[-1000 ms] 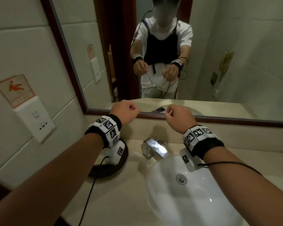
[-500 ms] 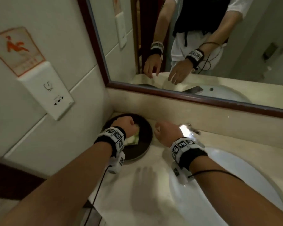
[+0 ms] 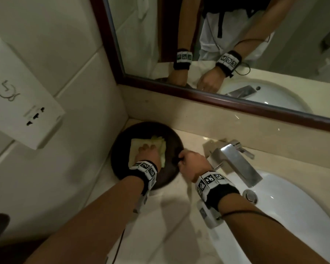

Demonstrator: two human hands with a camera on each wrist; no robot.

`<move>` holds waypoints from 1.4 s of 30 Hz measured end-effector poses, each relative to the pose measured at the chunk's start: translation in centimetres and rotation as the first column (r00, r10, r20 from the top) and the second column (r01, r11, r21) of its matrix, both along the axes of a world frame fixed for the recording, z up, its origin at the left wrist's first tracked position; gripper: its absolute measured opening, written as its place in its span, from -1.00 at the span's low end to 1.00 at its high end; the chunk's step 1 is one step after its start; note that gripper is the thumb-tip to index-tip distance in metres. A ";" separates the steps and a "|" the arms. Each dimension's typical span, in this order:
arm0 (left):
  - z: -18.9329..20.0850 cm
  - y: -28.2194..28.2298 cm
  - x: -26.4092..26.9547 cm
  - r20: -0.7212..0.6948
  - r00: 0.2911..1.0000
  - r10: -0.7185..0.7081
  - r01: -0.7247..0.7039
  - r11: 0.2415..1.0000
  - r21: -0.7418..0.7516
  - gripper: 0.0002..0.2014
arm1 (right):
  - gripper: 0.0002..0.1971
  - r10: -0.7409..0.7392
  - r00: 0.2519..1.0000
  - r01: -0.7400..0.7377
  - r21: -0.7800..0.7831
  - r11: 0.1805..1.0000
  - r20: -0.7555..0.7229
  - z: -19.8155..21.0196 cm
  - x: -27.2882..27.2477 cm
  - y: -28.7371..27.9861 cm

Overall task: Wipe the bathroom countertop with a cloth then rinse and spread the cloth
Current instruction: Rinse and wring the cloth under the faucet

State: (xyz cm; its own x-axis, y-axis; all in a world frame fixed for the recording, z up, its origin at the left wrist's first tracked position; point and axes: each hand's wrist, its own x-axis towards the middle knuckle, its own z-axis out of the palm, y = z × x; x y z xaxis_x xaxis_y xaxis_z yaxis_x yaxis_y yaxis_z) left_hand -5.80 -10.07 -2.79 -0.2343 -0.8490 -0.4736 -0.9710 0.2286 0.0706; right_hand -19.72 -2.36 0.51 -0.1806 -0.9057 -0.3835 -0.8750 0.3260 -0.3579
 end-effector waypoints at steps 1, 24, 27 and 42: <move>0.1 -0.3 0.1 0.005 1.000 -0.002 0.001 1.000 0.020 -0.56 | -0.67 -0.011 1.000 0.011 -0.008 1.000 0.009 0.0 -0.3 -0.1; 19.2 11.5 -12.6 -0.069 0.980 -0.184 0.179 0.981 -0.076 -0.79 | -0.79 -0.250 0.964 0.241 -0.093 0.966 -0.090 2.7 -18.9 6.6; 17.9 14.4 -13.8 -0.084 0.981 -0.174 0.171 0.984 -0.039 -0.80 | -0.71 -0.164 0.986 0.159 -0.115 0.981 -0.039 1.7 -19.5 6.8; 13.9 21.4 -17.4 -0.371 0.928 -0.018 0.102 0.973 0.207 -0.88 | -0.79 -0.174 0.982 0.164 -0.133 0.977 -0.071 -1.5 -20.6 6.3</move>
State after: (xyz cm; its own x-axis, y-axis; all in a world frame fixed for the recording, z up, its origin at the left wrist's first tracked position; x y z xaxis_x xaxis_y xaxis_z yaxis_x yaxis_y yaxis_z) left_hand -23.22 11.33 11.16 -0.4729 -0.7129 -0.5178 -0.8531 0.2235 0.4714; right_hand -40.28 3.97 -1.03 -0.3611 -0.8996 -0.2458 -0.8391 0.4284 -0.3353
